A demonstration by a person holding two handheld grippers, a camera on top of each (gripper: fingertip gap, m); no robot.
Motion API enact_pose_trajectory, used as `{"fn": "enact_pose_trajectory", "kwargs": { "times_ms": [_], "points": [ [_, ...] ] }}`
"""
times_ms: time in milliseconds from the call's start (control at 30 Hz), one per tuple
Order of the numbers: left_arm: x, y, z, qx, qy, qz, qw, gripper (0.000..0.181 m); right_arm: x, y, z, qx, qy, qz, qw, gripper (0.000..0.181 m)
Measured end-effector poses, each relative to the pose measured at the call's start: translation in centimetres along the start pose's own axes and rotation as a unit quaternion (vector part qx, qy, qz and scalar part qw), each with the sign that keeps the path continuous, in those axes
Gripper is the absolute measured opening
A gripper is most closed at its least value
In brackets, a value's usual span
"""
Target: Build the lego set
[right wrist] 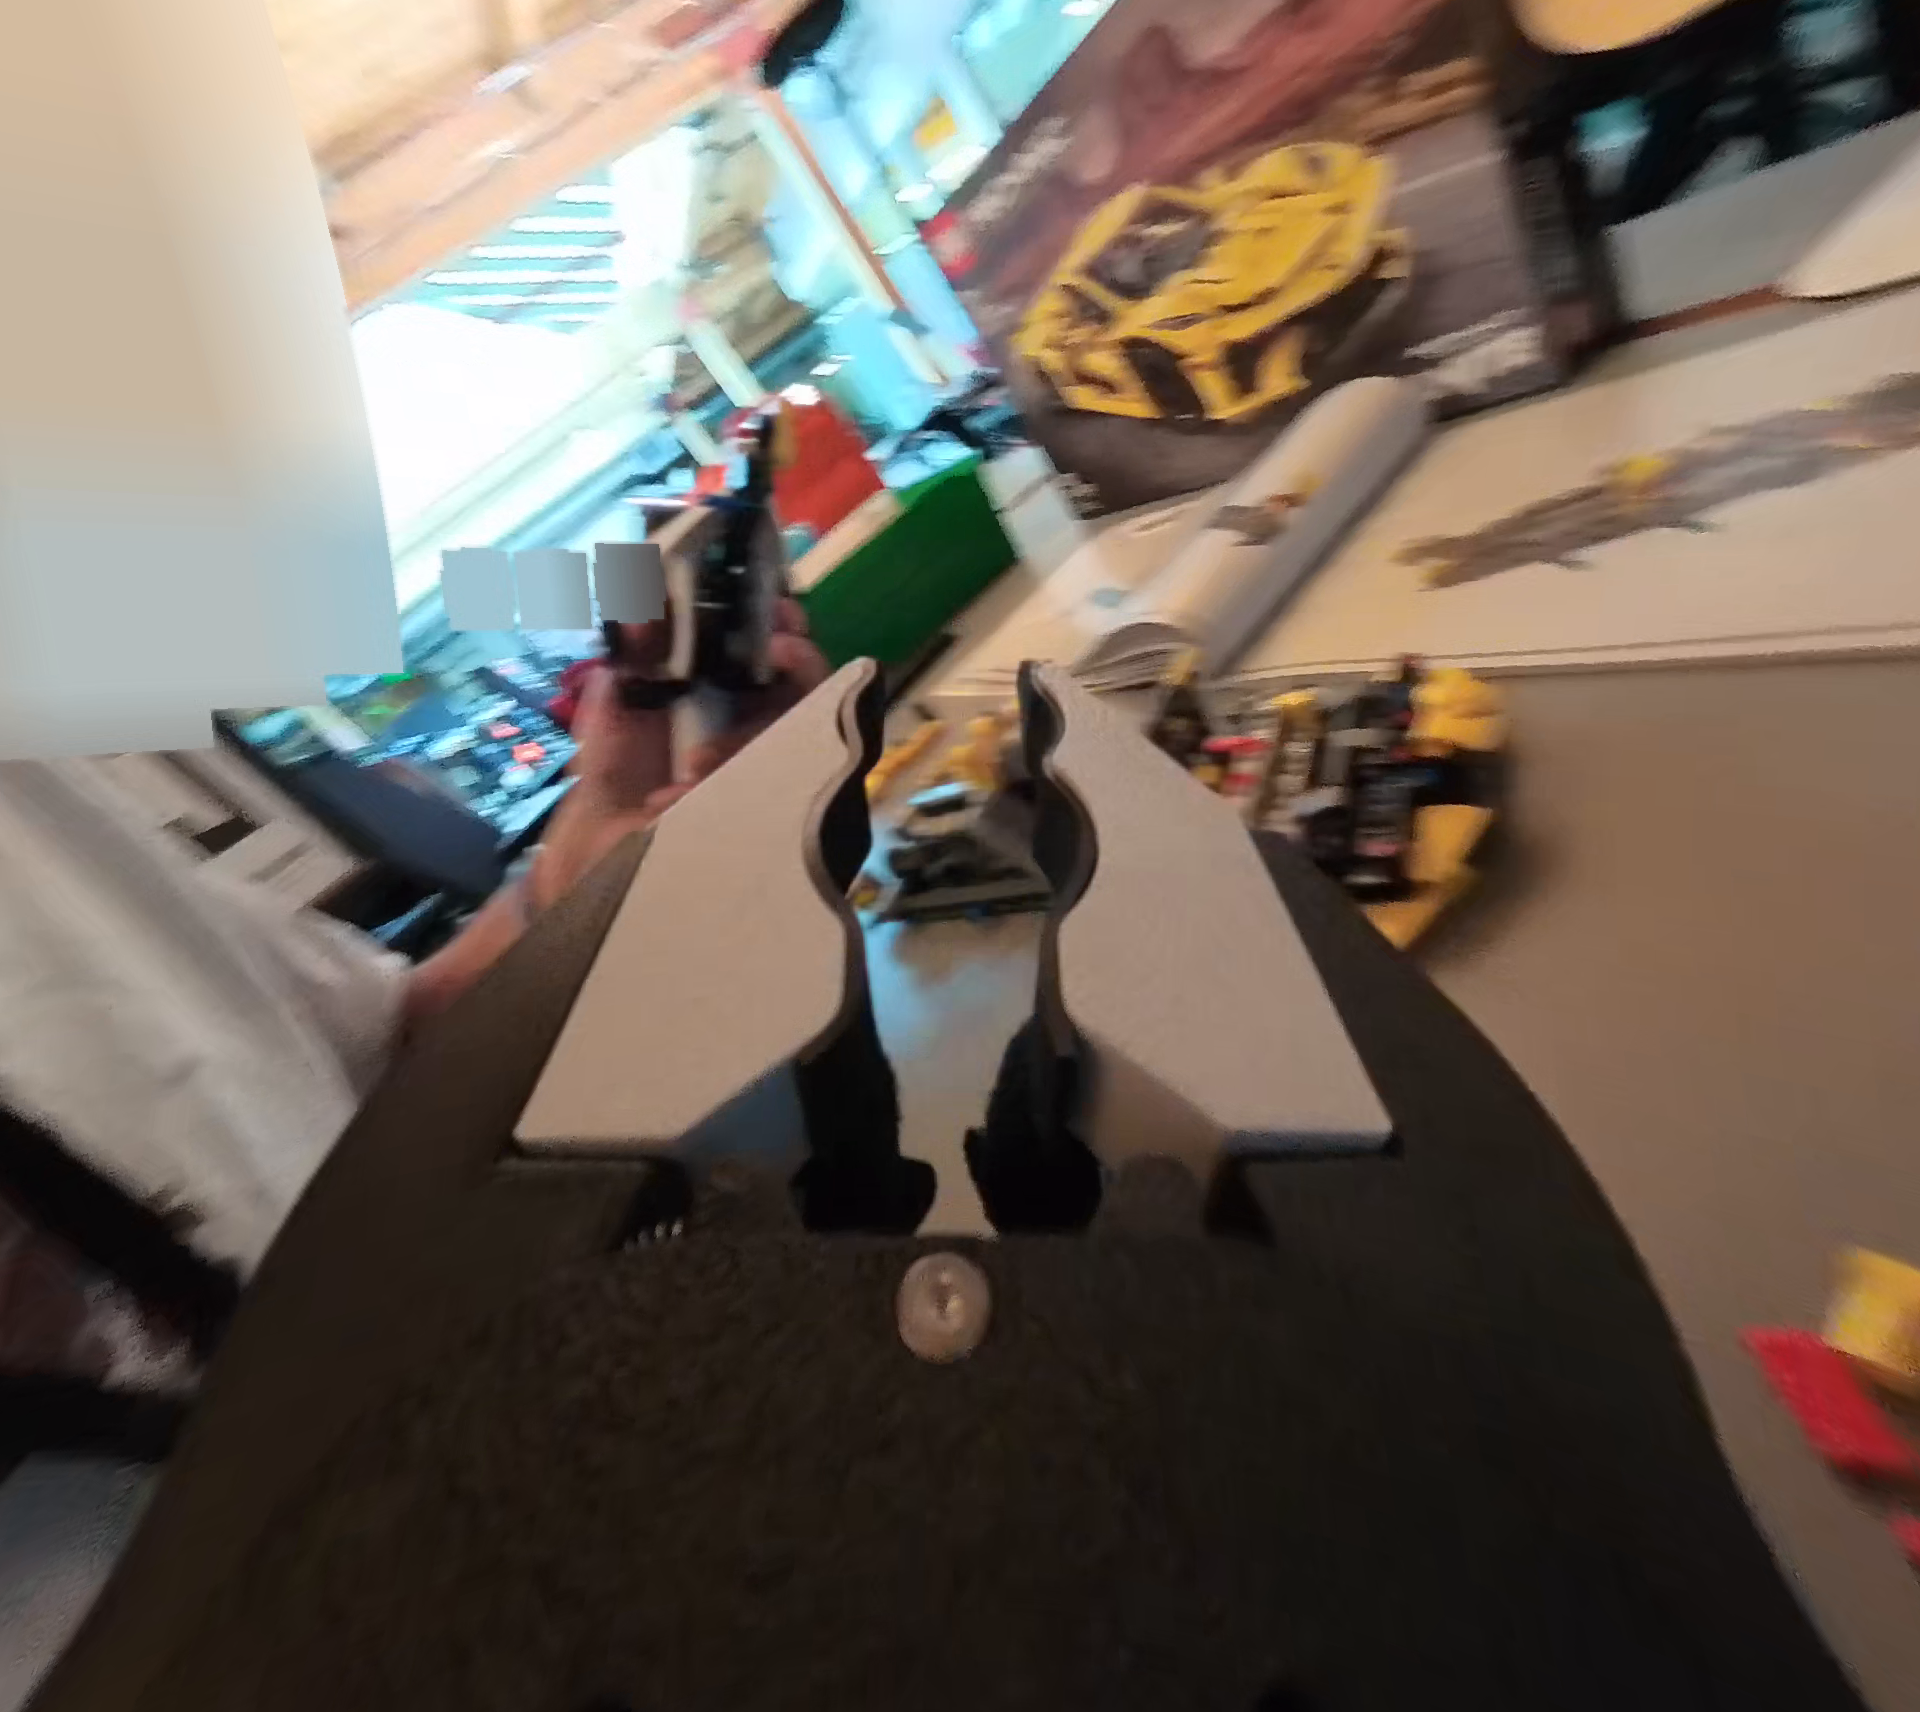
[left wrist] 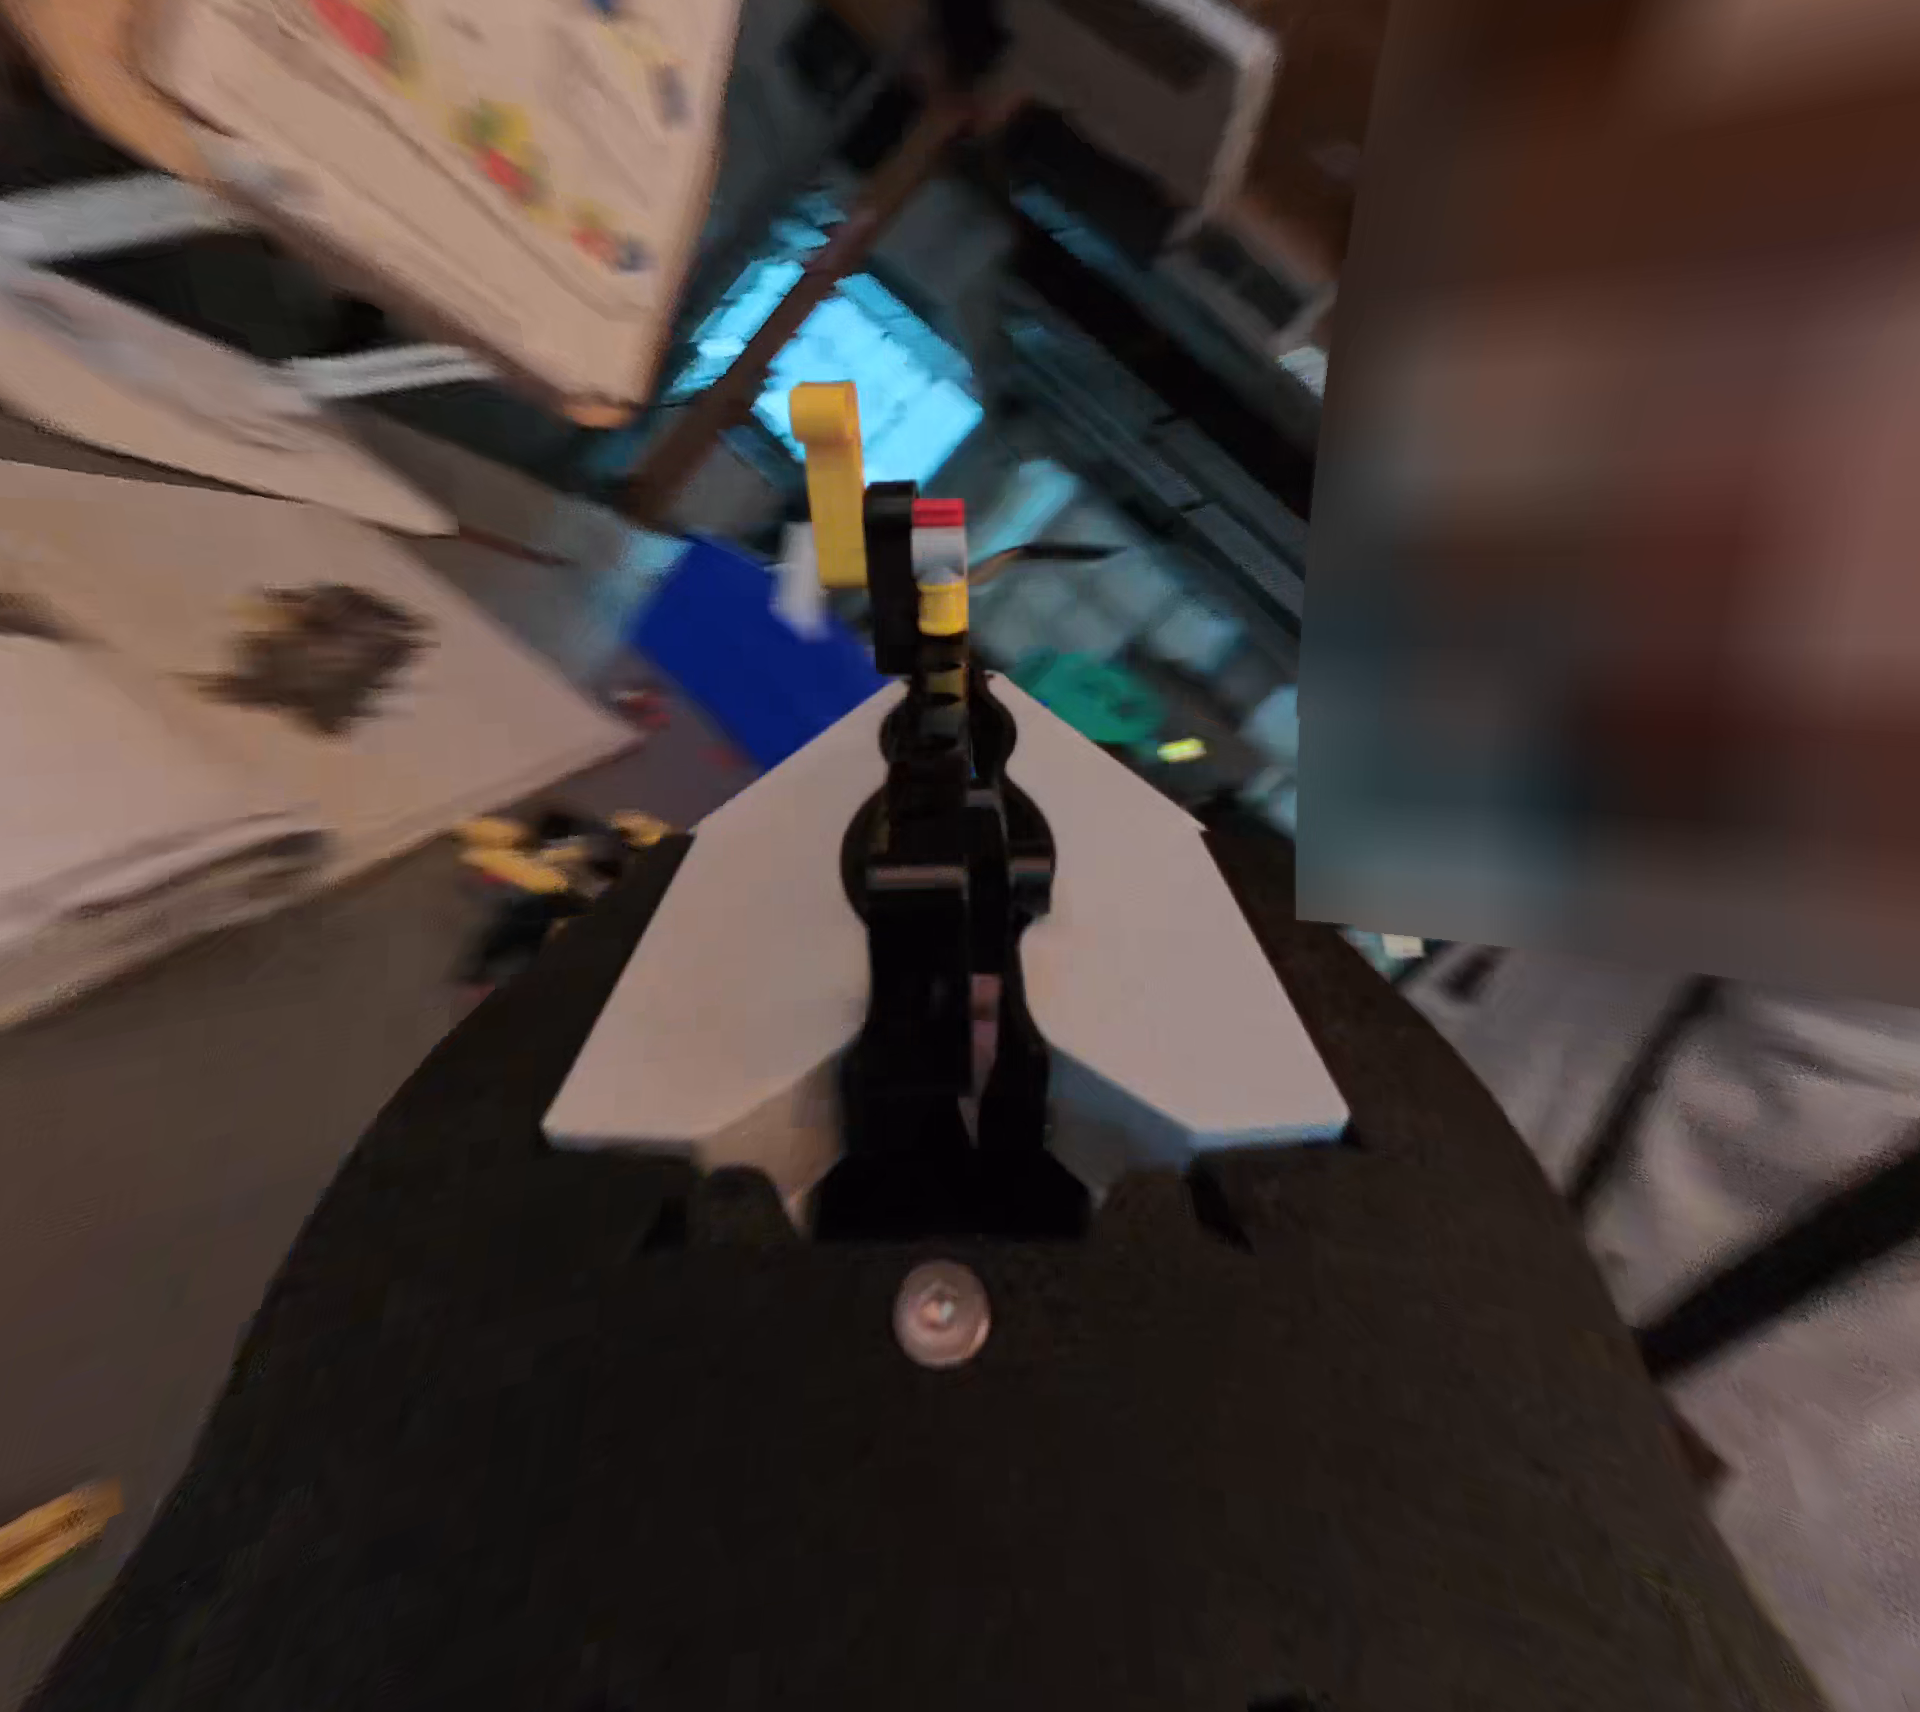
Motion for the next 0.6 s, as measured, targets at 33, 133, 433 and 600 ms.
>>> {"fn": "enact_pose_trajectory", "kwargs": {
  "times_ms": [33, 133, 433, 600],
  "points": [
    [1.5, -0.5, -0.8, 0.014, 0.030, -0.053, 0.998, 0.009, -1.4, 0.0, -0.3, 0.008, -0.005, 0.040, 0.999, 0.026],
    [5.1, -2.0, -2.1, 0.027, 0.132, -0.152, 0.979, 0.009, -4.1, 0.5, -0.6, 0.058, -0.051, 0.116, 0.990, 0.029],
    [5.5, -1.3, 0.0, 0.060, 0.068, -0.100, 0.991, 0.010, -5.7, 0.9, -0.3, 0.090, -0.139, 0.164, 0.973, 0.020],
    [5.1, -0.9, 1.0, 0.088, 0.100, -0.097, 0.986, 0.009, -5.6, 0.5, -0.9, 0.054, -0.131, 0.147, 0.979, 0.014]
  ]
}}
Point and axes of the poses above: each gripper's, where its closed fingertips meet, y out along the fingers, z out of its underside, x = y × z across the jaws, the point moved 4 cm from there along -y, back along the fingers, and after that the axes turned 6 degrees about -z, right-handed, at the moved point
